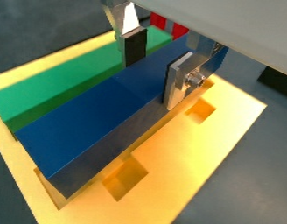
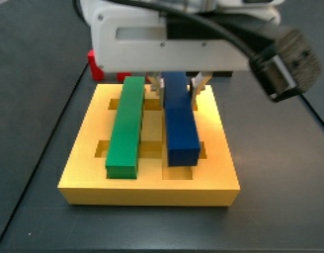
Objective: Pick up the blue object. Move up. Move to above the board. Insert the blue object.
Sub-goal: Insert the blue object.
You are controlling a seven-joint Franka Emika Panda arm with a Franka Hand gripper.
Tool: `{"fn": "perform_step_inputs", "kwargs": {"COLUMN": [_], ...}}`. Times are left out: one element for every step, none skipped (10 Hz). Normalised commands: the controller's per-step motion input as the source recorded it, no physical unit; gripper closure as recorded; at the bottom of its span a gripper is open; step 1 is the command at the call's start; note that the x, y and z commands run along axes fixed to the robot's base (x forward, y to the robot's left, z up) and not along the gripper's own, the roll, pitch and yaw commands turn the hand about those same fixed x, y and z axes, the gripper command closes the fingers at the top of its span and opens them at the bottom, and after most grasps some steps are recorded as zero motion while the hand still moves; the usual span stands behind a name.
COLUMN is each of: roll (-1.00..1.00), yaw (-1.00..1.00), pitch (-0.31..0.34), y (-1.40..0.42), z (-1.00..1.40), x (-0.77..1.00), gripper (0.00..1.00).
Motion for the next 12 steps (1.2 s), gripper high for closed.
{"fn": "perform_step_inputs", "kwargs": {"roll": [-0.05, 0.00, 0.04, 0.02, 0.03, 0.01, 0.03, 0.02, 0.00, 0.02, 0.02, 0.01], "yaw": [-0.06, -0.23, -0.14, -0.15, -0.17, -0.03, 0.00, 0.00, -0.04, -0.12, -0.08, -0.04], "pitch": [-0.090, 0.000, 0.000, 0.000, 0.000, 0.000, 0.000, 0.000, 0.000, 0.000, 0.000, 0.000], "y": [-0.11, -0.03, 0.00, 0.00, -0.02, -0.05, -0.05, -0.05, -0.10, -0.08, -0.05, -0.07], "z": [-0.27, -0.16, -0.17, -0.13, -0.14, -0.10, -0.19, -0.21, -0.24, -0.28, -0.24, -0.19], "x": [0.03, 0.13, 0.01, 0.01, 0.00, 0.03, 0.12, 0.09, 0.30, 0.27, 0.18, 0.12], "gripper": [1.00, 1.00, 1.00, 1.00, 1.00, 1.00, 1.00, 1.00, 1.00, 1.00, 1.00, 1.00]}}
